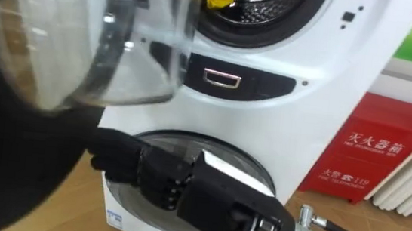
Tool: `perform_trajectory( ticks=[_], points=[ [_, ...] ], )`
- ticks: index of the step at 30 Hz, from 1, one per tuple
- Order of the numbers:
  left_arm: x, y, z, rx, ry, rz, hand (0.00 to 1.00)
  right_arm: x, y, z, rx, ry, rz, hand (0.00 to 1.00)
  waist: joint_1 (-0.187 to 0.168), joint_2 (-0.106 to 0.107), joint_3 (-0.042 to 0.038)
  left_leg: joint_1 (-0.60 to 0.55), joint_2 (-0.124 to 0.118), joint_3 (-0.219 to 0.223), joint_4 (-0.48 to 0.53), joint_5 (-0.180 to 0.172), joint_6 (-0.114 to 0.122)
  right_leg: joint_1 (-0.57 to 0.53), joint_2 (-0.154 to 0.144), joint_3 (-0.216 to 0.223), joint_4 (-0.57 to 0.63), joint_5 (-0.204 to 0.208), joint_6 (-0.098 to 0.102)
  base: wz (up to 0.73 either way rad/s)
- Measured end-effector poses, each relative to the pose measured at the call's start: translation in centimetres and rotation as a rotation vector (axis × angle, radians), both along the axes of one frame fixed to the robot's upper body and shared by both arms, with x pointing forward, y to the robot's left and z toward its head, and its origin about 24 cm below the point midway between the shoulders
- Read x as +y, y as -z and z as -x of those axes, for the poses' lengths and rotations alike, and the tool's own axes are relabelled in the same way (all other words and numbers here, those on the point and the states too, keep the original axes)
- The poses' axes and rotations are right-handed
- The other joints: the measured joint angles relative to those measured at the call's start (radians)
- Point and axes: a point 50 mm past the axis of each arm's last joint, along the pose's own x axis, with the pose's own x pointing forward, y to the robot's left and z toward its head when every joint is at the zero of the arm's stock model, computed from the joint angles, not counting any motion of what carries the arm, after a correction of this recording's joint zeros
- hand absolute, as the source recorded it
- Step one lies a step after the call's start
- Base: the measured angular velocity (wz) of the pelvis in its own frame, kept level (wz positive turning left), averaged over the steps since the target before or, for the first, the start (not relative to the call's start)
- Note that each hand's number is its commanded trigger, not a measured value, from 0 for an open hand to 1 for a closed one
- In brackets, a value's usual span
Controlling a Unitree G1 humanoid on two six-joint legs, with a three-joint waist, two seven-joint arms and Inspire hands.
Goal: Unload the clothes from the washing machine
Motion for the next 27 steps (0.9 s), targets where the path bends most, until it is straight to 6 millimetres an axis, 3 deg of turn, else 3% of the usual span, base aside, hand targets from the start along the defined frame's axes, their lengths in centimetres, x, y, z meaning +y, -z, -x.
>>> perform_trajectory(
  ticks=[6,19,25,27],
  points=[
    [0.0,-0.1,-0.9,-0.025,0.007,-0.003,0.0,0.1,-0.1,0.0,-0.03,-0.023,0.029,0.0,0.008,0.001,0.0009,0.004,-0.002,0.003,-0.004,-0.001,0.001,0.017,0.0,-0.005,-0.027,-0.002,0.002,0.01],
    [-0.1,-0.1,-0.8,-0.022,0.005,-0.003,0.0,0.2,0.0,-0.1,-0.033,-0.048,0.065,0.0,0.005,0.009,0.006,0.002,-0.002,0.006,-0.011,-0.001,0.001,0.017,0.001,-0.005,-0.03,-0.004,0.002,0.0],
    [0.0,-0.1,-0.6,-0.023,-0.015,-0.017,0.0,-0.5,0.3,-0.7,-0.11,0.089,0.2,0.0,-0.021,0.01,0.0062,-0.001,-0.002,0.007,-0.01,-0.001,0.001,0.017,0.001,-0.008,-0.029,-0.004,0.003,0.05],
    [-0.1,0.0,-0.4,-0.027,-0.036,-0.019,0.0,-1.6,0.3,-1.2,-0.15,0.201,0.253,0.0,-0.024,0.012,0.0046,0.001,-0.002,0.01,-0.011,-0.001,0.001,0.017,0.0,-0.006,-0.028,-0.003,0.004,-0.04]
  ],
)
